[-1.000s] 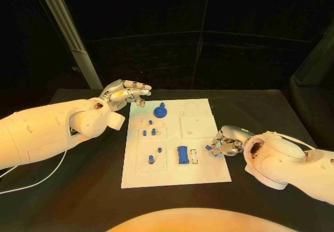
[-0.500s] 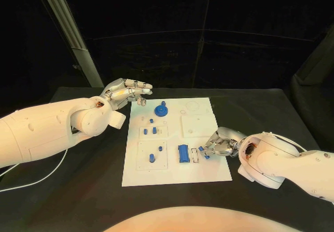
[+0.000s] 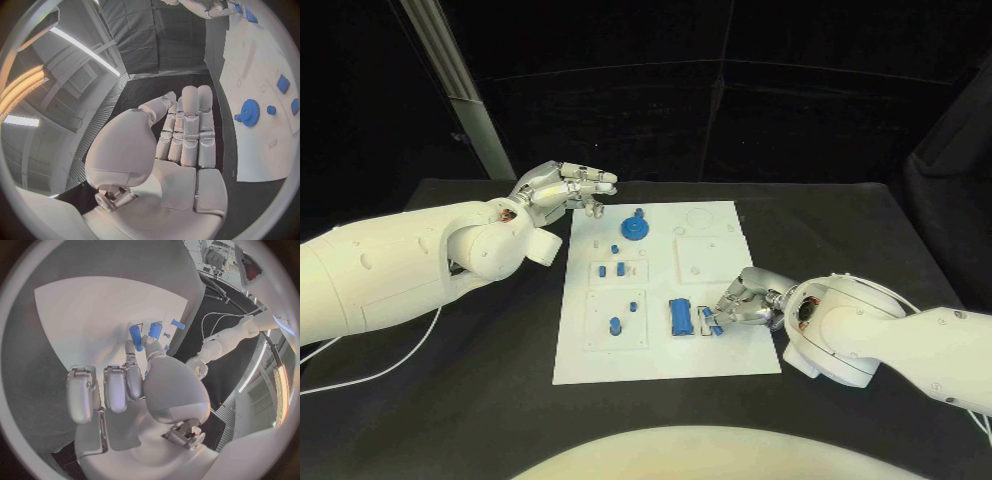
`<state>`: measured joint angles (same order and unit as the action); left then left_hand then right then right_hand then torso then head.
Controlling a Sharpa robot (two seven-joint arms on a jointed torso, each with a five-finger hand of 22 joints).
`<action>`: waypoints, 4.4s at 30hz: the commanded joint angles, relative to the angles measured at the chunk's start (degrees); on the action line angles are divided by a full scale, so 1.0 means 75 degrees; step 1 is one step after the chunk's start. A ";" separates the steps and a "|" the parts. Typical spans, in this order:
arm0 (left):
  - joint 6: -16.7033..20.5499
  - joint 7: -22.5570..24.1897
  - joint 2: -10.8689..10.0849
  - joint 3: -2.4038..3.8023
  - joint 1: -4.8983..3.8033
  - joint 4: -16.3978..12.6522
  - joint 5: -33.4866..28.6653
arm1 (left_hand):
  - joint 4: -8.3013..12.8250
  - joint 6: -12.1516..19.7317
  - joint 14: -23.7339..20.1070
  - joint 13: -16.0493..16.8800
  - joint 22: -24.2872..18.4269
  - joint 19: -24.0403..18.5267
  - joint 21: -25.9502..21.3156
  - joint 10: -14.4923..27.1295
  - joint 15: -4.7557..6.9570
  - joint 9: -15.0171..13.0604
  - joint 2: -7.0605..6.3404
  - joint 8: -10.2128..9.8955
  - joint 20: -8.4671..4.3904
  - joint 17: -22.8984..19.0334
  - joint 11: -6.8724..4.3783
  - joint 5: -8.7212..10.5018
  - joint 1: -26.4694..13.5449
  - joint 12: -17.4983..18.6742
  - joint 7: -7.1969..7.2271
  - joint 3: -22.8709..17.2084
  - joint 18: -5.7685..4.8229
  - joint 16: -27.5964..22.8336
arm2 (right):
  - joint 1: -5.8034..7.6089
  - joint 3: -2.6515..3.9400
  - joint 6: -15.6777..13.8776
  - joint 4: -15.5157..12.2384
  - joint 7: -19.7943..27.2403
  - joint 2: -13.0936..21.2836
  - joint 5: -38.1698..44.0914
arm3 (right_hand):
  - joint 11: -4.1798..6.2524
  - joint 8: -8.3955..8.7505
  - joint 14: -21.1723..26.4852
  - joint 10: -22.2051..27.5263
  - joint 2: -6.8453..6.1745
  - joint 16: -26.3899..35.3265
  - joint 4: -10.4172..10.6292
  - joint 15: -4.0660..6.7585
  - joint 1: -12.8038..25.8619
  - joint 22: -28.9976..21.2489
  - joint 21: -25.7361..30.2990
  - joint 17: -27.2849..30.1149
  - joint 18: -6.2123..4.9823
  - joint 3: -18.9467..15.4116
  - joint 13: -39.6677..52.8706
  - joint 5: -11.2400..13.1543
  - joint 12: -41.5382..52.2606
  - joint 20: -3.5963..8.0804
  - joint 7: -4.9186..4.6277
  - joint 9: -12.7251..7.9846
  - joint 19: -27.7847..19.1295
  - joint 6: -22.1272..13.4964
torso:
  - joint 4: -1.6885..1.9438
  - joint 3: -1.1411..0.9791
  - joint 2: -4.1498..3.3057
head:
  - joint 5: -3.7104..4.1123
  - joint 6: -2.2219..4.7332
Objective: Assemble the parts on the task board
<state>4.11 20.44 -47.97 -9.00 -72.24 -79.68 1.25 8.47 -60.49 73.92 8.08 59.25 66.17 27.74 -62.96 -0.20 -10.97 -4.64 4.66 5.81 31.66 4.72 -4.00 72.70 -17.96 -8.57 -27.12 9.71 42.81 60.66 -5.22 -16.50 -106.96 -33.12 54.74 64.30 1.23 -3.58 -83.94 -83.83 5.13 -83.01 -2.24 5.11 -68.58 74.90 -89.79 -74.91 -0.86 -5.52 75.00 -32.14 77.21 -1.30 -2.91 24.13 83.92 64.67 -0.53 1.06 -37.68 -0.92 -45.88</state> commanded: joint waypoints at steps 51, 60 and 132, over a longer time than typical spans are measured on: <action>-0.0158 -0.0084 -0.0030 0.0003 -0.0010 -0.0044 -0.0027 | 0.0004 0.0037 -0.0057 0.0008 -0.0021 -0.0032 -0.0067 0.0073 0.0008 0.0011 0.0044 -0.0039 0.0040 -0.0018 0.0021 0.0027 -0.0027 -0.0033 -0.0042 0.0045 0.0094 -0.0033 | 0.0010 0.0002 0.0233 0.0054 -0.0070 -0.0145 0.0662 | 0.0017 -0.0022 -0.0468 -0.0106 -0.0580 0.0097 0.0825 0.0007 0.0356 0.2013 -0.0029 -0.0366 0.0114 -0.0626 0.0530 0.3148 -0.0145 0.0002 -0.0005 -0.0129 0.0811 0.0205 | -0.0005 -0.0004 0.0008 | -0.0007 0.0029; -0.0161 -0.0087 -0.0027 0.0002 -0.0009 -0.0034 -0.0027 | 0.0007 0.0039 -0.0060 0.0008 -0.0023 -0.0033 -0.0070 0.0076 0.0007 0.0012 0.0044 -0.0041 0.0040 -0.0019 0.0022 0.0026 -0.0026 -0.0033 -0.0043 0.0045 0.0093 -0.0036 | 0.0010 0.0001 0.0694 -0.0027 0.0021 0.0063 0.0674 | 0.0002 -0.0022 -0.0465 -0.0093 -0.0715 0.0111 0.0728 -0.0005 0.0160 0.2013 -0.0029 -0.0353 0.0114 -0.0688 0.0518 0.3611 -0.0170 -0.0008 -0.0021 -0.0123 0.0811 0.0176 | -0.0019 0.0000 0.0013 | 0.0001 0.0047; 0.0842 0.1090 0.1060 -0.0149 0.0235 0.1701 -0.1235 | -0.0321 0.0558 -0.2625 -0.0606 -0.3692 -0.3230 -0.3215 0.0735 -0.0796 0.0686 0.0136 -0.0095 0.1216 -0.2943 0.0185 0.0079 -0.0316 0.1129 0.0111 0.0524 0.0119 -0.5203 | 0.0410 0.0280 0.0659 0.5269 0.7692 -0.2040 -0.7480 | -0.1151 -0.0003 0.3171 0.3257 0.0679 1.0604 -0.1889 -0.1567 -0.0544 -0.7278 1.1329 0.9190 -0.1293 -0.1049 -0.9512 0.3759 -0.9833 -0.1644 -0.0745 -0.2420 -0.4499 -0.1197 | 0.0024 0.0096 0.0710 | 0.0380 0.1221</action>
<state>7.95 25.46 -40.16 -10.16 -70.47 -67.26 -5.44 6.07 -56.68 54.56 3.54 31.73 42.21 3.59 -57.93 -6.03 -5.88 -3.92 3.98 15.03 9.70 6.05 -3.54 70.70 -9.85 -7.68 -23.46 9.70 3.94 63.68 -3.18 -14.45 -67.74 20.99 39.67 11.34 -7.37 -3.59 -60.09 -59.65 10.27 -3.62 -16.52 -6.25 -73.11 20.49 -4.97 -6.16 -10.26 -13.24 3.79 -4.13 3.85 -13.52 -8.54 6.10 50.07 55.95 -0.59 1.97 -32.62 1.96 -36.86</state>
